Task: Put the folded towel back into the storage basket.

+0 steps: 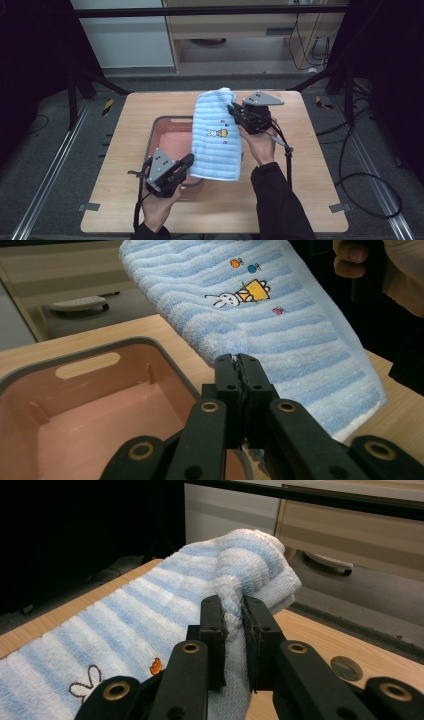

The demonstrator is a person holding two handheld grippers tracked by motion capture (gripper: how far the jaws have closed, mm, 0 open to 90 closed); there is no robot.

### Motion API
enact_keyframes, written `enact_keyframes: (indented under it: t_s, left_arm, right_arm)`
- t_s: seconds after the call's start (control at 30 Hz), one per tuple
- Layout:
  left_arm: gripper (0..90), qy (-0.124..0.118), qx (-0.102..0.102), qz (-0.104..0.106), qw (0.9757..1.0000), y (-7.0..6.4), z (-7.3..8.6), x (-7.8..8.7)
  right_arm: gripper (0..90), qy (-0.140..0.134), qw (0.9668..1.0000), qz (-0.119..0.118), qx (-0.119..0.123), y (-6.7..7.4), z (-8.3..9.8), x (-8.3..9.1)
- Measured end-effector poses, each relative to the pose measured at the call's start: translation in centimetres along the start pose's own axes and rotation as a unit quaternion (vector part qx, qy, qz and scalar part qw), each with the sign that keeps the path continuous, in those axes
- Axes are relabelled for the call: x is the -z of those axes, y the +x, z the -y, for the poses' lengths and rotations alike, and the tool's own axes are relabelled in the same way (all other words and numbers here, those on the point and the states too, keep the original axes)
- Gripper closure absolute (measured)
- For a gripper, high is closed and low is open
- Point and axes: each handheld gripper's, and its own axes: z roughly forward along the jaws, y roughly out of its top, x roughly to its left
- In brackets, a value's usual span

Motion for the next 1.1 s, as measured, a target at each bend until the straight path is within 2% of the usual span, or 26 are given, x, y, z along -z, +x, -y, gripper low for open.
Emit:
enact_keyframes:
  t_s: [0.1,0.2,0.3,0.7,1.0,1.07,1.1]
  left_arm:
    - [88.1,-0.001,0.005,-0.008,1.0000,0.6,-0.1,0.6]
    - [88.1,0.003,-0.002,-0.015,0.9999,1.0,-0.1,1.2]
    - [88.1,0.000,0.004,-0.022,0.9998,1.6,0.0,1.8]
    - [88.1,0.008,0.005,-0.051,0.9987,3.6,0.5,3.1]
    - [88.1,0.019,0.005,-0.068,0.9975,5.2,1.4,3.5]
    - [88.1,0.025,-0.003,-0.077,0.9967,5.6,1.6,3.5]
    - [88.1,0.031,0.001,-0.076,0.9966,5.7,1.8,3.4]
  right_arm:
    - [80.5,0.001,1.0000,-0.005,0.001,0.8,-0.5,-0.8]
    - [80.4,0.003,1.0000,-0.008,0.005,1.5,-0.7,-1.4]
    - [80.5,0.000,0.9999,-0.013,0.006,2.1,-0.9,-1.9]
    - [80.4,-0.001,0.9996,-0.029,0.000,4.0,-1.2,-4.3]
    - [80.4,0.008,0.9992,-0.039,0.004,5.6,-0.9,-6.8]
    - [80.4,0.012,0.9991,-0.041,0.004,5.9,-0.8,-7.4]
    - [80.4,0.013,0.9991,-0.041,0.002,6.0,-0.7,-7.6]
